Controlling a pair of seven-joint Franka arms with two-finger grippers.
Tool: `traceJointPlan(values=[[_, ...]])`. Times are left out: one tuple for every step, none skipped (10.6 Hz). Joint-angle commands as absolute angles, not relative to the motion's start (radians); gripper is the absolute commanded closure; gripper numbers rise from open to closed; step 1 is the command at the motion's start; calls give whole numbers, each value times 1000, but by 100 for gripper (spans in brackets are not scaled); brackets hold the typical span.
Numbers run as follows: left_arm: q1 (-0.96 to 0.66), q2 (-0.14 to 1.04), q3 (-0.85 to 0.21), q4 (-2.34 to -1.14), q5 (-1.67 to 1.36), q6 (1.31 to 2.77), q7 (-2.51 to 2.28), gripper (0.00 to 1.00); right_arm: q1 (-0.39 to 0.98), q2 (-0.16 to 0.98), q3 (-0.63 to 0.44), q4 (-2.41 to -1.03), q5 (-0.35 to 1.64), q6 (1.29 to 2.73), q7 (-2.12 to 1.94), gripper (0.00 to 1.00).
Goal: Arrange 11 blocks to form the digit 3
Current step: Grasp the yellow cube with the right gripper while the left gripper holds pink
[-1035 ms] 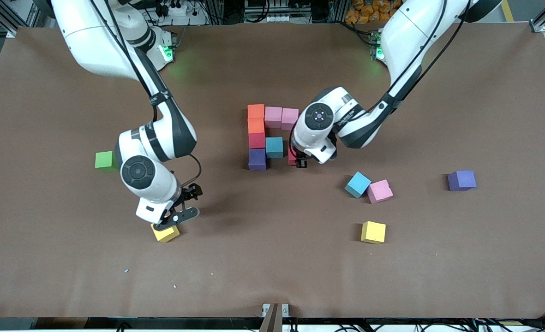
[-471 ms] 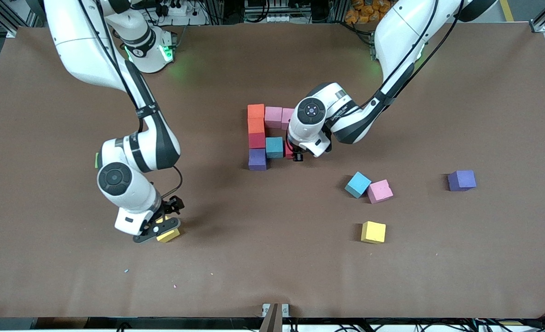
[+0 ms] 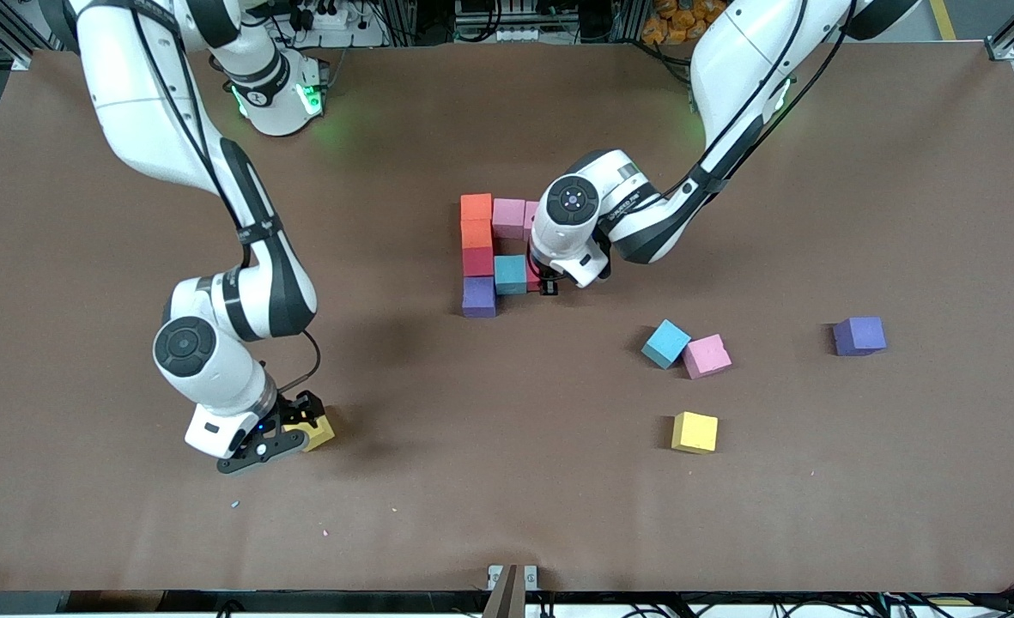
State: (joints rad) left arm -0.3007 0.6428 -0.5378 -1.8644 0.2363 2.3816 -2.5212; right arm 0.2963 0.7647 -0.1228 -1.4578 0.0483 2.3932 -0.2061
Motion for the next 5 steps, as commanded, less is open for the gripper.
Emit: traceJointPlan(values=[[-307,627,-531,-1887,250,2404,-2542,90,273,827,-112,-1417,109,2436,-282,0],[-307,627,-531,-1887,252,2405,-2542,90,279,830,-112,-1419,130,2437,-287,0],[-304,627,-531,-1885,261,2407,-2542,90,284,830,-110,-1419,141,2428,-287,0],[-305,630,-531,-1885,264,2408,-2542,90,287,828,-109,-1419,141,2428,-288,0],[-305,635,-531,-1885,262,2416,-2542,90,287,828,-107,-1416,141,2427,-290,0]])
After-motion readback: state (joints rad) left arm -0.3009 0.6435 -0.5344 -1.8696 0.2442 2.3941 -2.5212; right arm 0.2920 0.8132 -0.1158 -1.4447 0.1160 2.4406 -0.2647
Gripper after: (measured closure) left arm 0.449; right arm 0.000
